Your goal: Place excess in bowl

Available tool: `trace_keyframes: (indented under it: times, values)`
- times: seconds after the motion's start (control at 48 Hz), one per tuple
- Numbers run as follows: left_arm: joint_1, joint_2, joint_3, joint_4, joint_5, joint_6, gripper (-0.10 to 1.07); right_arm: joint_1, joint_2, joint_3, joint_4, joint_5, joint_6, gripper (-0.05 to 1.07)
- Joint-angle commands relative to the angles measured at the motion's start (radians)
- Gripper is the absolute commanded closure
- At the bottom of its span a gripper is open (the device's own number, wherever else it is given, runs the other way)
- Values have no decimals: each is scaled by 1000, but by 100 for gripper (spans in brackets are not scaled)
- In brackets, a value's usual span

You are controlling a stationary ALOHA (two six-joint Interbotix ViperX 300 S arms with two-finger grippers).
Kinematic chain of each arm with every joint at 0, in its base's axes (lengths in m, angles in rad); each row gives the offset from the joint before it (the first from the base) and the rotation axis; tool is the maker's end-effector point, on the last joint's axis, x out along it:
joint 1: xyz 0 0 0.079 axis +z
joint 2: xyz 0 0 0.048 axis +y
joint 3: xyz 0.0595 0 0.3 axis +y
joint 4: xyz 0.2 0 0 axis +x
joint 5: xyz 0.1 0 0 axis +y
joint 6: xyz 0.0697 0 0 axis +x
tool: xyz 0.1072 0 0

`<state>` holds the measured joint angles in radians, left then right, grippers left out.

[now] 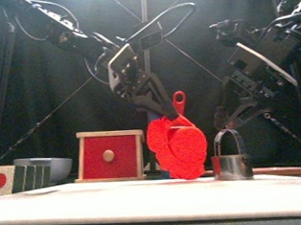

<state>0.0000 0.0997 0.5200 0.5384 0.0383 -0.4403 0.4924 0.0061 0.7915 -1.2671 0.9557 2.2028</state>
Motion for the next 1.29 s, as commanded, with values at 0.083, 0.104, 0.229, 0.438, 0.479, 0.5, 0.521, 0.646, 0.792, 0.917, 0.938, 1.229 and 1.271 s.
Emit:
trace_keyframes:
  times: [0.083, 0.104, 0.229, 0.438, 0.479, 0.5, 0.521, 0.646, 0.792, 0.917, 0.938, 1.229, 1.271]
  values:
    - [3, -69, -25, 23, 2, 0, 38, 2, -15, -5, 3, 8, -2, 21]
    - [3, -74, -23, 26, 2, 0, 38, 3, -17, -5, 5, 9, -2, 21]
    - [3, -114, -11, 37, 5, 0, 38, 3, -21, 2, 12, 17, 0, 21]
    - [3, -201, 49, 41, 64, 0, 38, 3, -25, 6, 14, 20, 0, 21]
    - [3, -221, 66, 44, 80, 0, 38, 3, -25, 9, 14, 20, -2, 21]
    - [3, -238, 80, 48, 91, 0, 38, 3, -25, 8, 14, 20, -2, 21]
    - [5, -247, 89, 48, 97, 0, 38, 3, -25, 9, 14, 20, -2, 21]
    - [9, -319, 150, 46, 129, -2, 38, 3, -32, 12, 12, 20, -3, 21]
    - [26, -431, 233, 44, 167, -5, 38, 2, -41, 14, 11, 21, -3, 21]
    - [54, -545, 313, 41, 201, -8, 38, 0, -43, 14, 14, 21, -3, 21]
    - [60, -566, 325, 38, 206, -8, 38, -2, -43, 14, 14, 21, -3, 21]
    - [129, -795, 488, -8, 222, -2, 38, -6, -44, 14, 14, 20, -3, 21]
    - [143, -821, 506, -9, 236, -2, 38, -6, -44, 12, 14, 20, -2, 21]
